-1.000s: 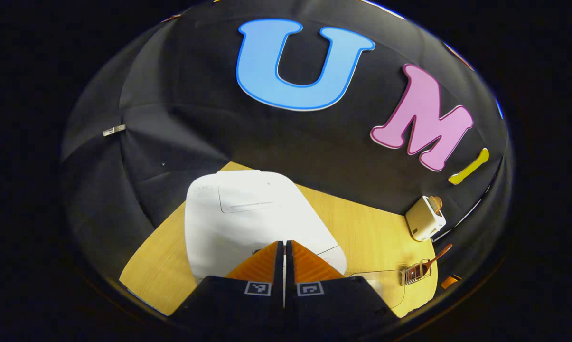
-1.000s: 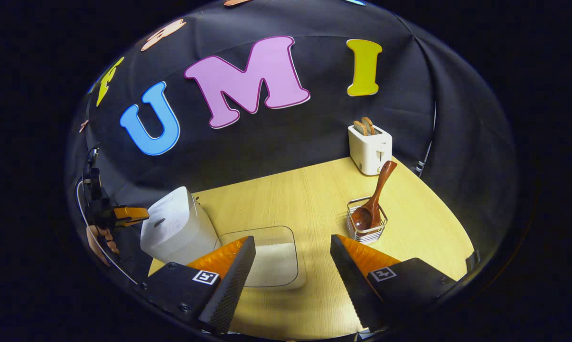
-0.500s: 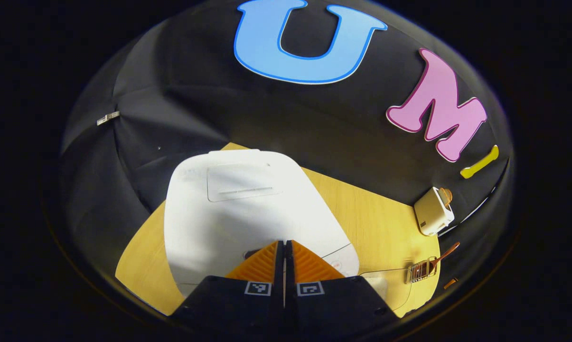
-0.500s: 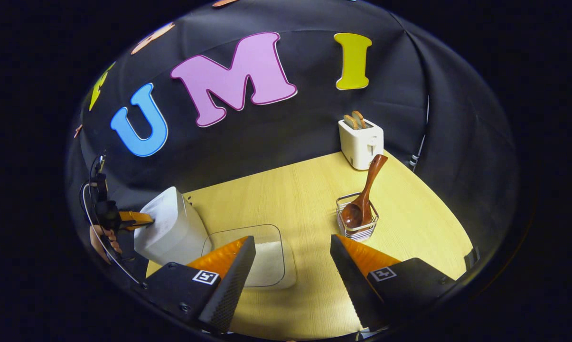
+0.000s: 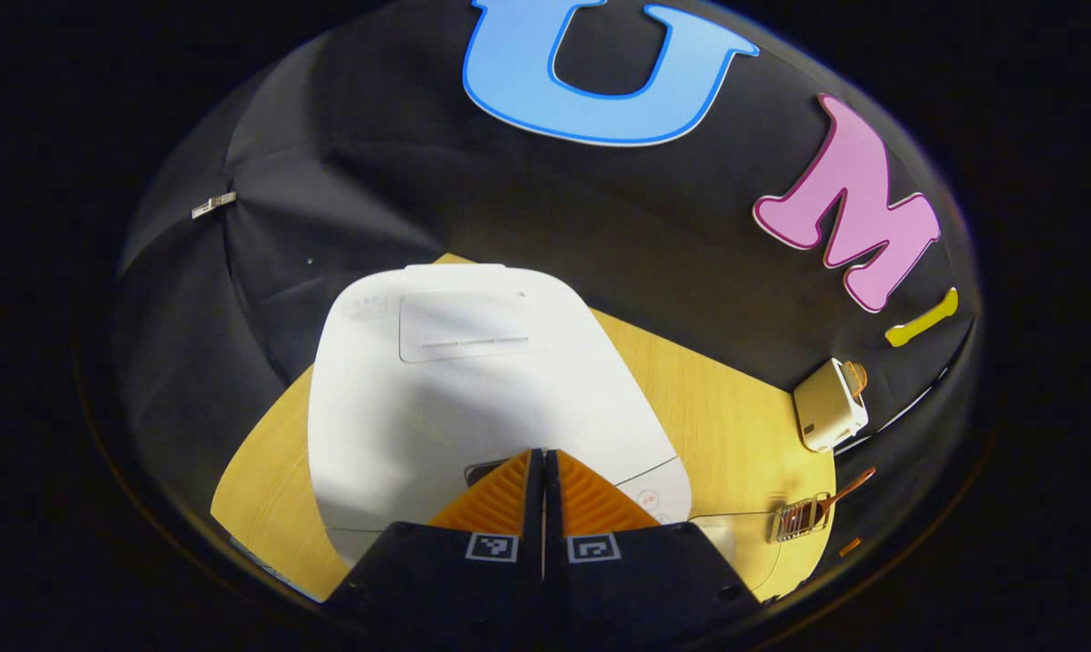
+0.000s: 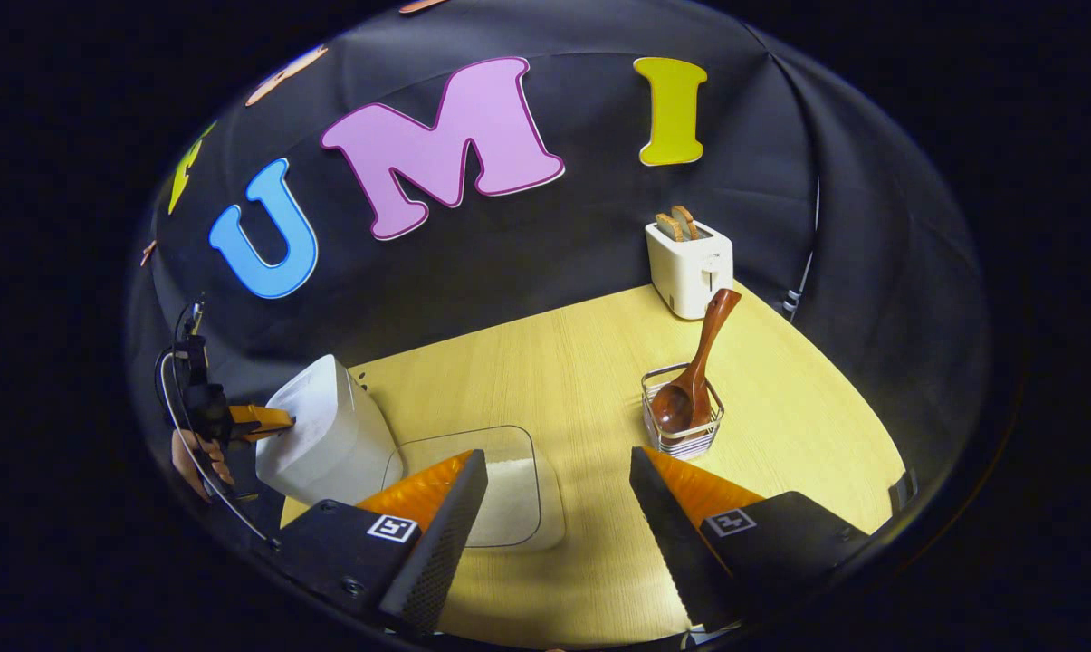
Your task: Close the left gripper, press the button to open the rice cooker; take a wooden spoon from the chopstick holder with the right hand, scoop a spoonful of rice and pour it into the rice cooker, then put the wooden spoon back into the chopstick holder.
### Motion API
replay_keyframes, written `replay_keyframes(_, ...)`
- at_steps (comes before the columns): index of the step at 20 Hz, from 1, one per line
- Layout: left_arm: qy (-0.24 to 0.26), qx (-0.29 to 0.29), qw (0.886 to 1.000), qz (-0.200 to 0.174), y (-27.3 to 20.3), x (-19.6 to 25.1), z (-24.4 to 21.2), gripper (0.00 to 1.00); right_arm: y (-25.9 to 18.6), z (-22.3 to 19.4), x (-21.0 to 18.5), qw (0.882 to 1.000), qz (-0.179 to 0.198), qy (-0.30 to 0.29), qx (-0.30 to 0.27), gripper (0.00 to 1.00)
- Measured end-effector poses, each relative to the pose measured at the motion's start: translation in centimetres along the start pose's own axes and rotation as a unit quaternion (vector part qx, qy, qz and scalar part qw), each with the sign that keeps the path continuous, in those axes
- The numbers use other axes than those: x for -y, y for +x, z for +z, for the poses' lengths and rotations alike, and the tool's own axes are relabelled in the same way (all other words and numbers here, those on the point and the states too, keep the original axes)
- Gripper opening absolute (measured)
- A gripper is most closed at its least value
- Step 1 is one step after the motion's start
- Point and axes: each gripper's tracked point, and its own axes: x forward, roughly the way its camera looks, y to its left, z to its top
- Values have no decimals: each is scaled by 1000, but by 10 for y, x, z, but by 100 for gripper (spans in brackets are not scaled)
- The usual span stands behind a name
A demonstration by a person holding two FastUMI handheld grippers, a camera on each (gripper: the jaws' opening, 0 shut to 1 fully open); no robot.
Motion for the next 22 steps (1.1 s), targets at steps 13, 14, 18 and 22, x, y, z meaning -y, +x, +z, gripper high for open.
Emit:
replay_keyframes(13, 59, 183, 981, 6, -78, 23, 102, 6, -3, 12, 2, 1000, -4, 18, 24, 99)
replay_keyframes(14, 56, 188, 981, -3, -85, 27, 106, 6, -3, 13, 3, 999, -5, 19, 25, 99)
replay_keyframes(18, 50, 195, 979, -24, -103, 40, 100, 5, -6, 16, 8, 999, -12, 23, 34, 99)
replay_keyframes(22, 52, 216, 974, -45, -119, 53, 83, 5, -8, 15, 24, 999, -26, 28, 38, 99)
